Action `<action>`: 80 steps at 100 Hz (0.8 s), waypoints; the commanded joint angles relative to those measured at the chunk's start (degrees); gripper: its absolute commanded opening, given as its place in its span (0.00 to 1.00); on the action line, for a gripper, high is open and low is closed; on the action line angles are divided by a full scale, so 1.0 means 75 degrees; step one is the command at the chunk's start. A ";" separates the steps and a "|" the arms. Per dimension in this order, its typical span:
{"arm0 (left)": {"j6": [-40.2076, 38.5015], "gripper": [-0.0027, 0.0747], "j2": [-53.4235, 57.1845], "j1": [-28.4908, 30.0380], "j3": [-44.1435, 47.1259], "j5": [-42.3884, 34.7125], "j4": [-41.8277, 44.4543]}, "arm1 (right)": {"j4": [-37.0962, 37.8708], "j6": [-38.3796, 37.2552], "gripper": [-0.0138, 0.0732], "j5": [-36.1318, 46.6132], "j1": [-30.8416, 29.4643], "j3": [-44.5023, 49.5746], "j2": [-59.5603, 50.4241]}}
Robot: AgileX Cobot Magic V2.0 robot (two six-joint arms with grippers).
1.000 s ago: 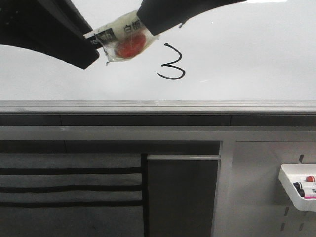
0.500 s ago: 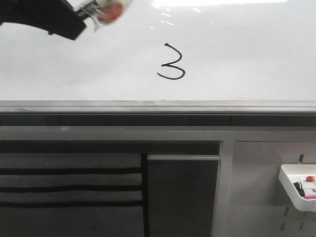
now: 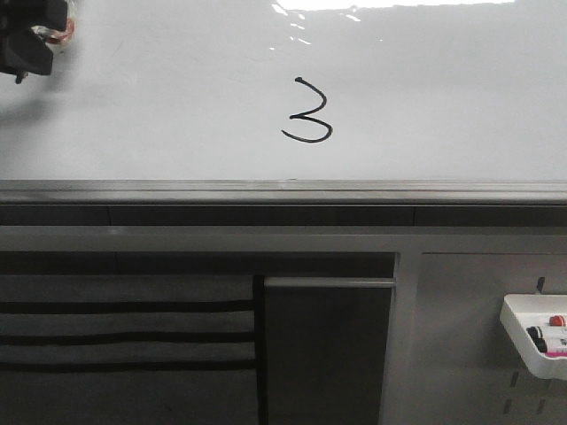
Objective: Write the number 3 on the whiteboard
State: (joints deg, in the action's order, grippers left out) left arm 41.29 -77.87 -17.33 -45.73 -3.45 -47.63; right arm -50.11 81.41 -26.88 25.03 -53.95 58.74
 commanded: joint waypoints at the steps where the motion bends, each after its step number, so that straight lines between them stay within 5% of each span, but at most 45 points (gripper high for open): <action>1: -0.0082 0.01 -0.0003 0.0014 -0.0210 -0.0840 -0.0087 | -0.0298 -0.0019 0.66 0.0349 -0.0064 -0.0258 -0.0079; 45: -0.0082 0.05 -0.0396 0.0014 -0.0210 -0.0943 -0.0087 | -0.0298 -0.0019 0.66 0.0361 -0.0064 -0.0258 -0.0079; 80: -0.0065 0.63 -0.0179 0.0021 -0.0210 -0.0601 0.0616 | -0.0298 -0.0330 0.66 0.0399 -0.0121 -0.0258 -0.0168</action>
State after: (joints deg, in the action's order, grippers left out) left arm 41.29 -82.68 -17.33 -45.73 -6.53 -46.39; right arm -50.43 80.94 -26.74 24.80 -53.95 58.85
